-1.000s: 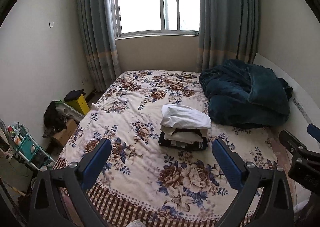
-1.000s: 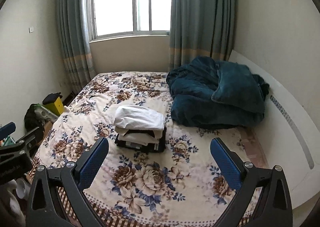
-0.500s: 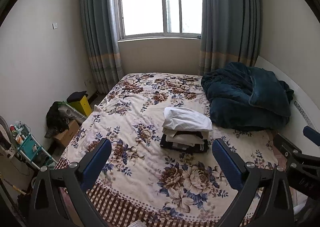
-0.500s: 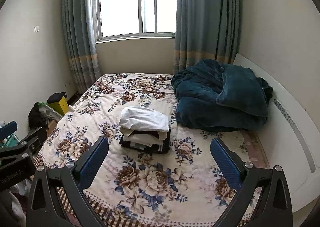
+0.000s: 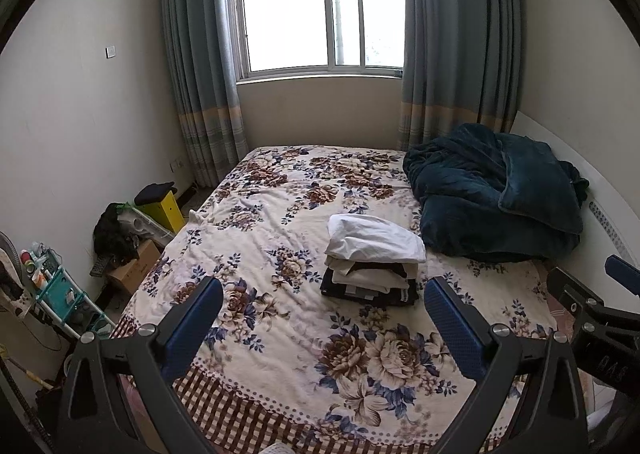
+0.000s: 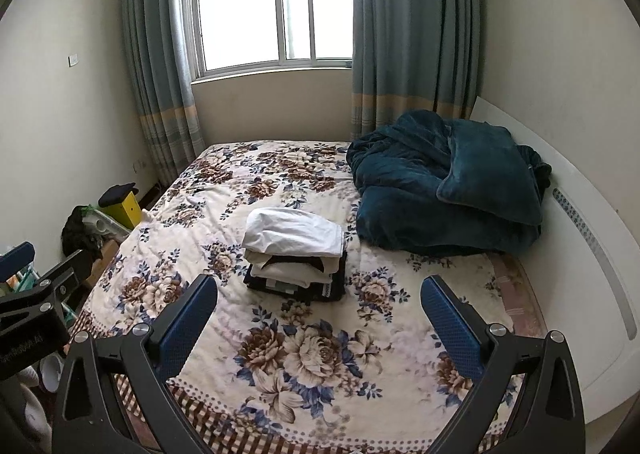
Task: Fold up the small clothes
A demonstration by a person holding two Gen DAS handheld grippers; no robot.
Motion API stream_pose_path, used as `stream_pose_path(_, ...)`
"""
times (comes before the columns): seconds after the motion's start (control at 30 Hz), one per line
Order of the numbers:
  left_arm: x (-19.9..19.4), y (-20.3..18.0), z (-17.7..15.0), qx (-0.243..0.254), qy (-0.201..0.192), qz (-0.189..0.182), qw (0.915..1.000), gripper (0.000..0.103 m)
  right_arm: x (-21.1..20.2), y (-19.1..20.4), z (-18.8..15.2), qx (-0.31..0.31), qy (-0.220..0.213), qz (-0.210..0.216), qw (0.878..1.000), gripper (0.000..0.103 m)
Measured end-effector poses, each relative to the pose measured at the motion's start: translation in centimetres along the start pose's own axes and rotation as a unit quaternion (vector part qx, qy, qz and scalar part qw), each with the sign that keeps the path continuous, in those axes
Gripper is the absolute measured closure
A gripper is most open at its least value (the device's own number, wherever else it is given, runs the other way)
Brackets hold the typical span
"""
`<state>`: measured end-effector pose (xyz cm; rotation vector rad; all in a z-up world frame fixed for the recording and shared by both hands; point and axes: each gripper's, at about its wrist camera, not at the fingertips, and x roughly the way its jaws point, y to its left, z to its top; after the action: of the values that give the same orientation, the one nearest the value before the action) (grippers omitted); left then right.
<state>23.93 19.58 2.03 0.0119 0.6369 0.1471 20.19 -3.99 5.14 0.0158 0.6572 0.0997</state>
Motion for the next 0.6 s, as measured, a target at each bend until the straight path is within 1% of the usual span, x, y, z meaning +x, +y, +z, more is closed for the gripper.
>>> stream_pose_path(0.6,-0.25,-0.03,0.48,-0.001,-0.005,-0.001,1.0000,0.000,-0.04,0.12,0.26,0.004,-0.001,-0.003,1.000,0.000)
